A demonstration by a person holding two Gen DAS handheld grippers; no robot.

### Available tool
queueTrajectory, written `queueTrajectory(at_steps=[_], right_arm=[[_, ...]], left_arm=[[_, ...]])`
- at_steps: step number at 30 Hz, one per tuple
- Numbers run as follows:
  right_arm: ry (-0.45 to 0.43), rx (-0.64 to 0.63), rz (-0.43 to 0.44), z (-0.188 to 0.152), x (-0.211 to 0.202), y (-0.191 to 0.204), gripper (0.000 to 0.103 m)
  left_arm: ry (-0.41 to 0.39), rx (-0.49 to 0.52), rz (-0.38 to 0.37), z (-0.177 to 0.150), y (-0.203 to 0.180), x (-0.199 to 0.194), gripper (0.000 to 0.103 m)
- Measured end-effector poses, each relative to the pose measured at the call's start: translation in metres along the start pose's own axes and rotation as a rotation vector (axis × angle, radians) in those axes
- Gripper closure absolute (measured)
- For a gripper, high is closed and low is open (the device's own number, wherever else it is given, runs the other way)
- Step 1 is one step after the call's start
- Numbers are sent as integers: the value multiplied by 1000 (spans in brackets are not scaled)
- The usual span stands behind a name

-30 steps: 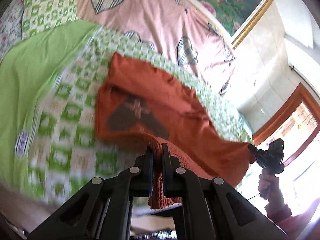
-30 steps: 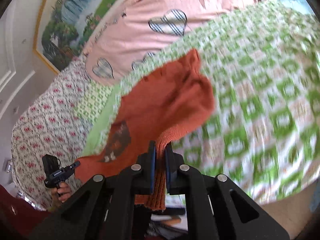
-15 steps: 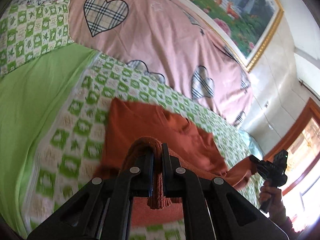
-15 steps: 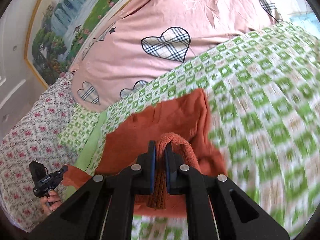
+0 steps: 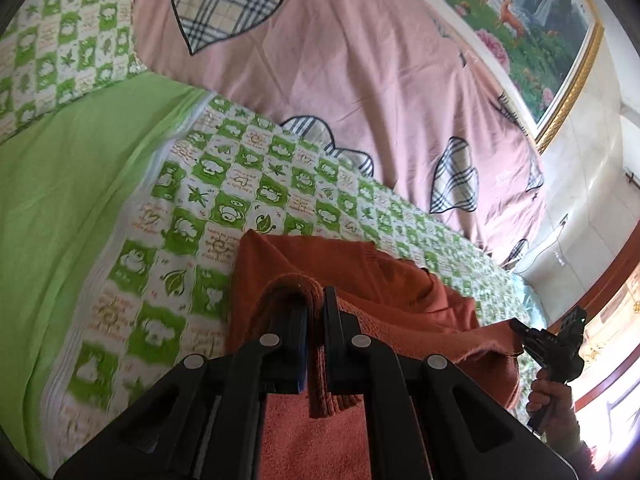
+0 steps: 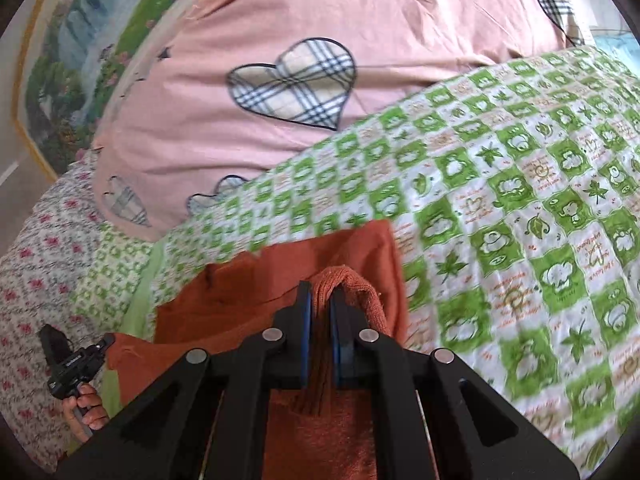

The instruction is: Fold small clothes

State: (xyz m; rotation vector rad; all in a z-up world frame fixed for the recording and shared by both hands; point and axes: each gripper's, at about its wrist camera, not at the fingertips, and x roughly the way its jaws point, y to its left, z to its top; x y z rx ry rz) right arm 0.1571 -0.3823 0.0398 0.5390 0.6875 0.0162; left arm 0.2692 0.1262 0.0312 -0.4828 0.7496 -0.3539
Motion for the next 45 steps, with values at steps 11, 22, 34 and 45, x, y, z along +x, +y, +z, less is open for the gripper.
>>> queueTrajectory(at_steps=[11,22,34,45], right_arm=[[94,19,-100,-7,48,-22,92],[197,-226,87,-55,13,57,65],[158,-252,-179,2,79,41,67],[142,-167,-121,-23,38,27,67]], left_arm=[[123,-59,97,-10,28,58,96],[321,192,-49,-83,-65,41,71],[224,176,169,12,-39,105,72],[178,28,139,-12,-20,49,61]])
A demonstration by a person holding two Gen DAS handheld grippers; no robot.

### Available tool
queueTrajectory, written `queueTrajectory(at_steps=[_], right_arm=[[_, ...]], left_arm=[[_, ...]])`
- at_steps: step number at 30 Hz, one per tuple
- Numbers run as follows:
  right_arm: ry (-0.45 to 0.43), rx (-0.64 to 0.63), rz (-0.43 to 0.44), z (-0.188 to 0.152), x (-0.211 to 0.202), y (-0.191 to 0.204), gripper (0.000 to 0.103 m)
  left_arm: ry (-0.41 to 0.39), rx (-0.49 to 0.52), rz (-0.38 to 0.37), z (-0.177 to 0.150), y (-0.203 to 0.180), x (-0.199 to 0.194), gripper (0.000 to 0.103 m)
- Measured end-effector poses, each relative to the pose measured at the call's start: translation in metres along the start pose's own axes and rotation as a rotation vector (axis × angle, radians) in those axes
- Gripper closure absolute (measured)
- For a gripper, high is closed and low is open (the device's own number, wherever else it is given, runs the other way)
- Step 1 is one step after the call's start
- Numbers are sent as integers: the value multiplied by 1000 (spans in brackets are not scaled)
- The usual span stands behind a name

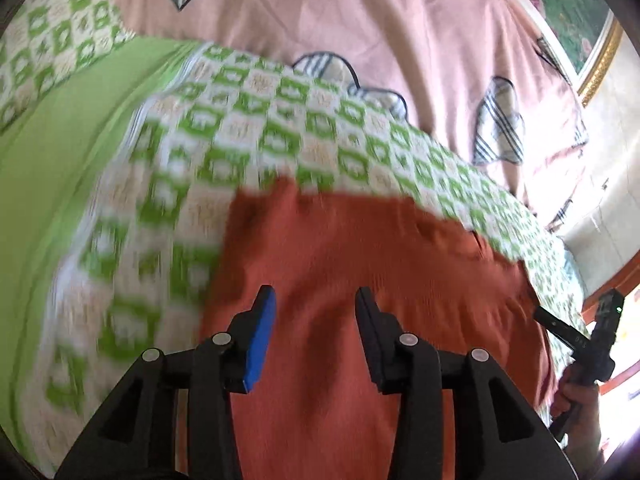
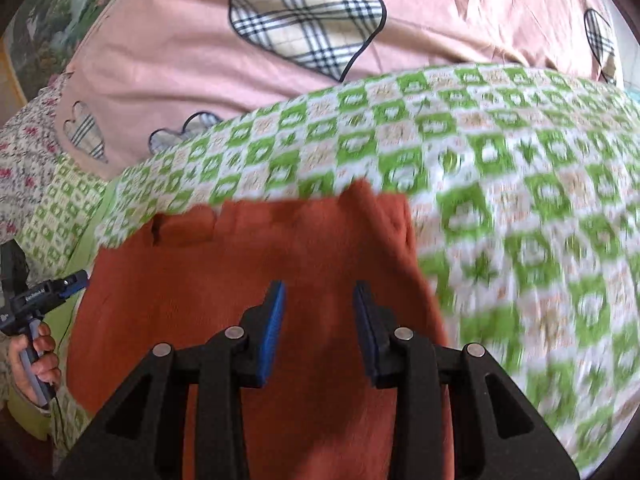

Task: Fold small clothes
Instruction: 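Open both grippers and smooth the folded sweater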

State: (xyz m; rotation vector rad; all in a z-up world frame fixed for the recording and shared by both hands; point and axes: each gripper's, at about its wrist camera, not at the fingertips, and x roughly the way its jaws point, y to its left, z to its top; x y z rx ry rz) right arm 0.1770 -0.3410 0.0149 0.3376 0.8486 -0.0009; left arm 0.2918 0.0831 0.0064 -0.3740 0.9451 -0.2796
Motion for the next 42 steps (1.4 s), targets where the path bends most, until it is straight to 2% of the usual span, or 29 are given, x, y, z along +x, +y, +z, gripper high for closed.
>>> queueTrajectory(at_steps=[6,10,15,21,23,27,31,36,42], right_arm=[[-6,28,30,-39,-28,3,67],[3,29,11,-65,-45,1,67],[36,34,-66,-97,-61,-12,67],[13,70,-72,-110,-83,-20,67],[-6,79,-59,-111,-91,-17,67],[-29,90,-18,-114,-99,-7,66],[-25,85,22,-118,-100,6,66],[-14,77,53,-124,-99,16,63],[-14,80,82,-120,-98,21,59]], left_arm=[[27,-40,-59,-73,-5,-37,59],[32,-46,-78,-109,-12,-60,50],[47,-80,-95,-138,-8,-81,48],[50,-161,-78,-166,1,-96,42],[43,-195,-89,-171,2,-98,37],[59,-208,-101,-177,-4,-95,37],[78,-233,-133,-178,-7,-88,36],[78,-306,-175,-176,-3,-79,29],[36,-405,-158,-164,13,-63,28]])
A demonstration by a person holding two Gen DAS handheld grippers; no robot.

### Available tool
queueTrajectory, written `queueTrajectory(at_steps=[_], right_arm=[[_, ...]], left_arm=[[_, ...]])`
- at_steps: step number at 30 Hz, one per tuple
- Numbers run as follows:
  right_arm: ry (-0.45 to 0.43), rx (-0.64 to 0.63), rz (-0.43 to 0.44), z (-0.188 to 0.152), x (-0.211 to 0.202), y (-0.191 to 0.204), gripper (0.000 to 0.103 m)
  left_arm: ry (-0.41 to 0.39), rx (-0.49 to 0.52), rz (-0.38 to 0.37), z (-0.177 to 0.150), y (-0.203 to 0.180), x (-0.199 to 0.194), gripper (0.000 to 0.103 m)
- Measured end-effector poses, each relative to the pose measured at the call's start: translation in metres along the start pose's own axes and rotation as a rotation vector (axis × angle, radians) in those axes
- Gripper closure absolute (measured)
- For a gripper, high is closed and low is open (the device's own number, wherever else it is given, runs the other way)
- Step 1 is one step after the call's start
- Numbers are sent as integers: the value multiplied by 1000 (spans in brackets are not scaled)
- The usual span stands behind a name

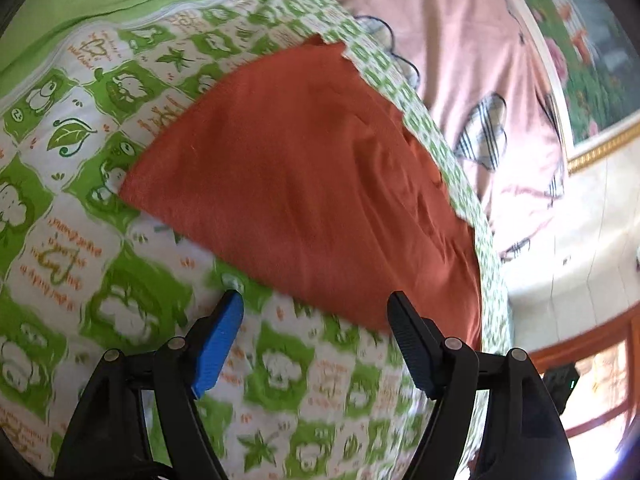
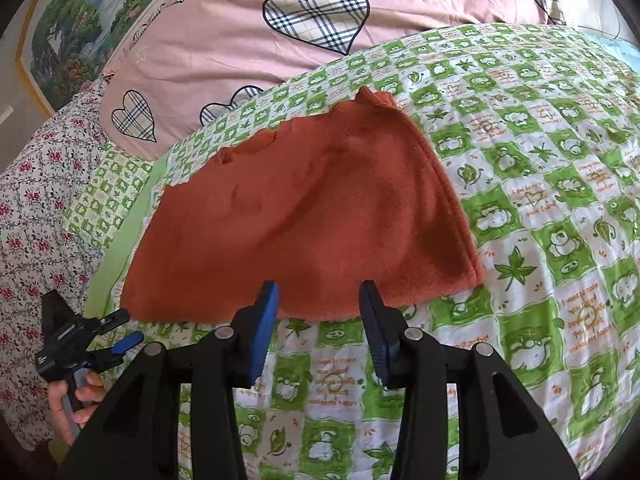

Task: Fold small clothes
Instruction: 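Grasp the folded sweater edge with the left gripper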

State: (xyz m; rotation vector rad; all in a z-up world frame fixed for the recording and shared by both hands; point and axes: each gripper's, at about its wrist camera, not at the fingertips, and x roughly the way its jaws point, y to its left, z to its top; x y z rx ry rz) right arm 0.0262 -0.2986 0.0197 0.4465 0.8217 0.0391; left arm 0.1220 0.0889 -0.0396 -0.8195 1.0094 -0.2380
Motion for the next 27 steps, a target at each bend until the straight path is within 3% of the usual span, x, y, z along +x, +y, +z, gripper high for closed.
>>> queueTrajectory(at_steps=[7,10,12,16,22,27], right_arm=[[2,-18,34,11,6,5,59],[2,-12,49,15,10,5,59],[0,-11,57,17,12,4,59],[3,-6,72,22,17,0,59],[13,-6,91,34,27,-6,59],[16,7,127,50,33,-12,59]], left_arm=[[-88,-61,22,33,11,8,28],[-123,-38,63,42,9,12,35],[-132,-11,88,44,9,12,44],[-136,28,84,45,8,12,89],[-179,243,60,42,-56,0,94],[-162,429,9,28,-122,12,95]])
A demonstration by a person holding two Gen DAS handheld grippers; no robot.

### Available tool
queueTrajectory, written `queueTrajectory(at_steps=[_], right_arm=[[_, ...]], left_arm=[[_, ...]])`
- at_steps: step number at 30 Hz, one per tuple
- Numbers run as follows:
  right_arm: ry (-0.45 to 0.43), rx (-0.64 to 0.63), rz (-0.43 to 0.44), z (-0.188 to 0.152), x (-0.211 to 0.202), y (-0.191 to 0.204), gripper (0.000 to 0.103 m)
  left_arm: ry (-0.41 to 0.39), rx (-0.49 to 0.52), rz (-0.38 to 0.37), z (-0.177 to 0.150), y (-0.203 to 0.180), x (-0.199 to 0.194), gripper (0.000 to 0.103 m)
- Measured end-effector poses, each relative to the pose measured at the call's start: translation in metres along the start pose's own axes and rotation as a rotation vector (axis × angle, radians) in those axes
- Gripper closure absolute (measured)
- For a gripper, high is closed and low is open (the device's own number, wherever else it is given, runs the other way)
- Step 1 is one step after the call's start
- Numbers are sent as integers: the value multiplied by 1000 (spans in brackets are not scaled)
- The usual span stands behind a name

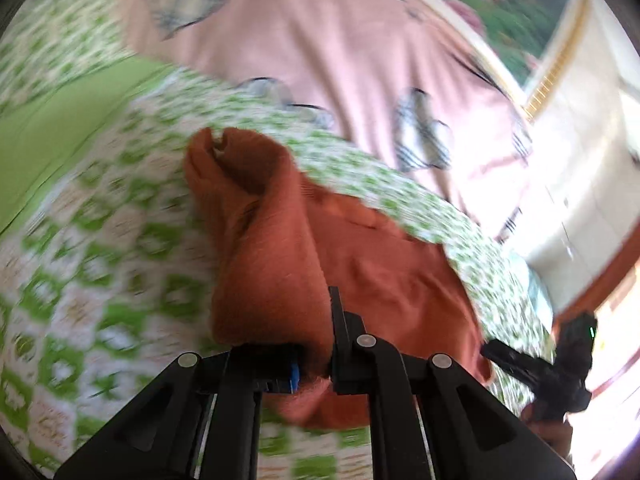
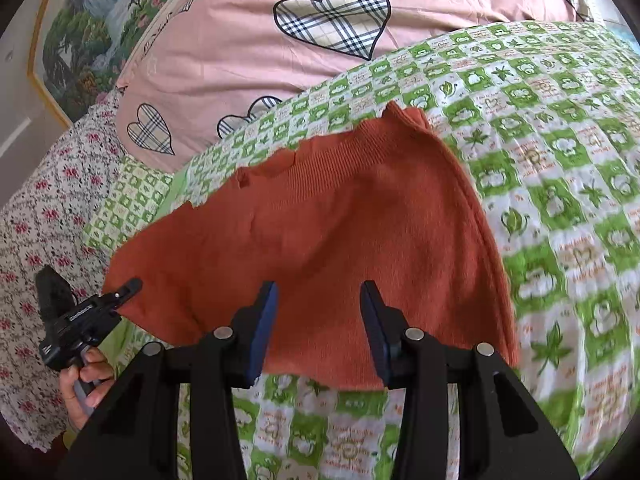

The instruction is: Fold small clothes

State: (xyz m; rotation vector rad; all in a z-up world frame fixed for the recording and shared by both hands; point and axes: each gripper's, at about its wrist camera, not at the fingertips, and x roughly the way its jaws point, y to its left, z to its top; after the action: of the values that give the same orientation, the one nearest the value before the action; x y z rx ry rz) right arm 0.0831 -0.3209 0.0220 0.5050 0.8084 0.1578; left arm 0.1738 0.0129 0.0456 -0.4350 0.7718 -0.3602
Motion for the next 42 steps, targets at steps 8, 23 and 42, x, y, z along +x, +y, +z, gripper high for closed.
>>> queueTrajectory(at_steps=[8,23,42], right_arm=[[111,16,129,38,38,2,54],[363,-82,209,86,193,67,40],[110,-125,56,119,57,-23,86]], left_arm=[[158,262,-46,-41,-88,61,95],[201,310,-69,-63,-92,66,95],[294,395,-331,-82,-209,108,95]])
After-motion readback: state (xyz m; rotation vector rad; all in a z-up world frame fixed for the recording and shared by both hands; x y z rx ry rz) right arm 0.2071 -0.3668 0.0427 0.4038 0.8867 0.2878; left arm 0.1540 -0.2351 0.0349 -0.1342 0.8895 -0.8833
